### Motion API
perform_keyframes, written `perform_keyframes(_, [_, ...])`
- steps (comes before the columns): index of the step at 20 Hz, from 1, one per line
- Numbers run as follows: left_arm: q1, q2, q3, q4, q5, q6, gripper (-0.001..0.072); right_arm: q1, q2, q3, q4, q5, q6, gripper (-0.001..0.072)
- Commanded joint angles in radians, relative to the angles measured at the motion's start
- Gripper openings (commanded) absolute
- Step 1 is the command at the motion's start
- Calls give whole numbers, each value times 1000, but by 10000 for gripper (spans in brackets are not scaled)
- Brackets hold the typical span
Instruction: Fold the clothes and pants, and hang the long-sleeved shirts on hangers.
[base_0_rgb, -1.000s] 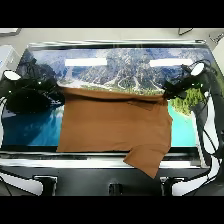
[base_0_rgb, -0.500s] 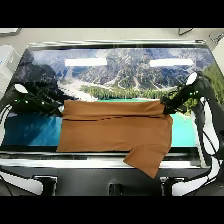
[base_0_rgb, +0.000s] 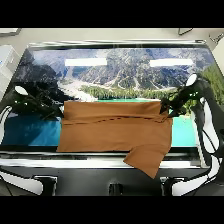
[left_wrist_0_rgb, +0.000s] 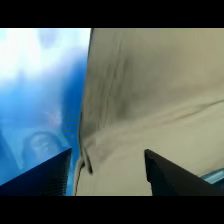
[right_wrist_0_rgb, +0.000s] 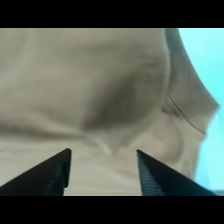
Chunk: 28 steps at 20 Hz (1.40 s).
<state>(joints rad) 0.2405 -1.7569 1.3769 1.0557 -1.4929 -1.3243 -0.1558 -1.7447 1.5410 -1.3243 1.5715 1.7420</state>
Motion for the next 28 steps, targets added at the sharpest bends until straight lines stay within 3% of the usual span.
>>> perform_keyframes(1, [66, 39, 42, 3, -72, 0, 517, -77, 50, 43, 4, 106, -60, 565])
perform_keyframes(4, [150, 124, -35, 15, -113, 21, 505, -170, 157, -53, -13, 136, -75, 566])
perform_keyframes(6, [181, 201, -220, 14, -75, 53, 383, -171, 243, -223, -32, 76, -101, 568])
perform_keyframes(9, [184, 311, -552, 6, 59, 131, 375, -170, 332, -447, 50, -26, -123, 568])
perform_keyframes(11, [184, 344, -651, 6, 92, 174, 377, -170, 351, -495, 80, -23, -151, 567])
perform_keyframes(28, [130, 345, -695, 10, 72, 154, 355, -170, 352, -495, 99, 31, -157, 566])
